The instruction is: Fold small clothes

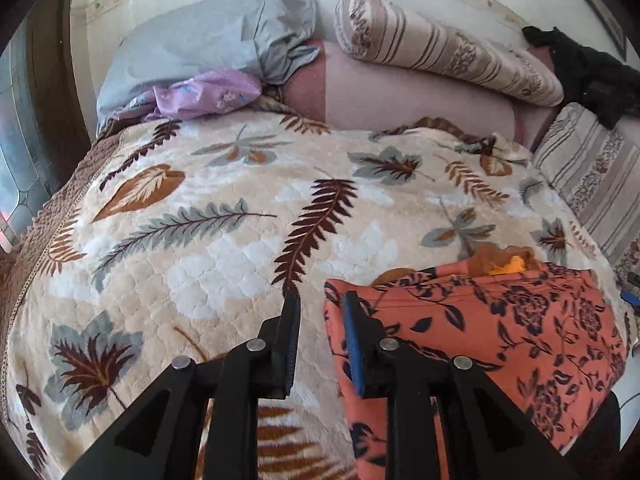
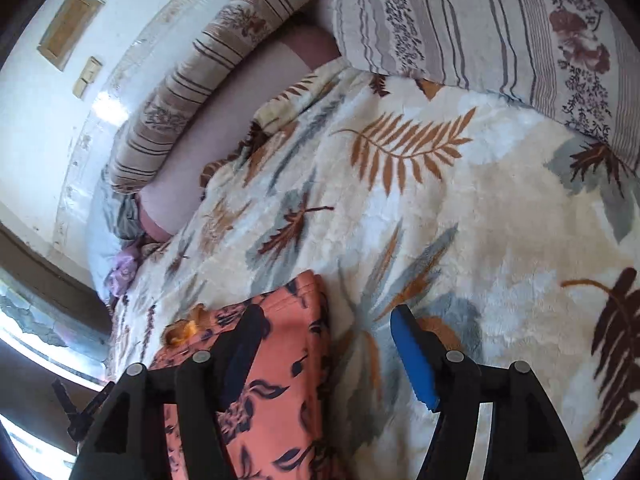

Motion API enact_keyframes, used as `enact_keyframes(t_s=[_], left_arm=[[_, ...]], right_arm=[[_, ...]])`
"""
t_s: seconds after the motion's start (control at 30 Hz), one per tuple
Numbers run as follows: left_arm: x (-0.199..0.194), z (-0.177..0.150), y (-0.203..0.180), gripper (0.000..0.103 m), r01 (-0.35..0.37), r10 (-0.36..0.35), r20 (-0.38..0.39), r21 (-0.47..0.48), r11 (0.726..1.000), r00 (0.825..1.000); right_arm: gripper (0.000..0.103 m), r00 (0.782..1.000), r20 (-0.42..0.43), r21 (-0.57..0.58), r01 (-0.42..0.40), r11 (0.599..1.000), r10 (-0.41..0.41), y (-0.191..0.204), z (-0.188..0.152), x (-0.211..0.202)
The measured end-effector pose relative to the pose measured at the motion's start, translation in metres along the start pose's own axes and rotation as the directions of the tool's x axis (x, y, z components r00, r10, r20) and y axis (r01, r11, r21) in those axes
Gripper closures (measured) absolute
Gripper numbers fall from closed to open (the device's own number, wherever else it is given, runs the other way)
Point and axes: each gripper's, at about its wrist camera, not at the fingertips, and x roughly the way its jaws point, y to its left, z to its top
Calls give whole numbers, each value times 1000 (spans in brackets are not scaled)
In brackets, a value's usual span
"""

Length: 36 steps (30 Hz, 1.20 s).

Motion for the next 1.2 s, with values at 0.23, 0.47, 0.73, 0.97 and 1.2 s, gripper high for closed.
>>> enact_keyframes(t_s=[0.23, 0.47, 0.73, 0.97, 1.2], left_arm=[[-38, -43, -73, 33, 125, -132, 24, 184, 975, 991], [33, -63, -65, 32, -21, 35, -191, 75, 997, 981], [-17, -47, -93, 32, 99, -99, -56, -1, 995, 994], [3, -60, -163, 32, 203, -200, -88, 29, 979, 976], [36, -76, -182, 32, 133, -124, -200, 29, 991, 972]], right_arm=[[21, 906, -300, -96, -341, 935, 300, 69, -65, 9], [39, 976, -161, 204, -109, 973, 144, 3, -54, 42], [16, 965, -104, 363, -188, 912, 240, -8, -133, -28], [17, 977, -20, 531, -171, 830, 214, -36, -161, 2], [95, 998, 13, 396, -63, 916, 63, -26, -145, -9]])
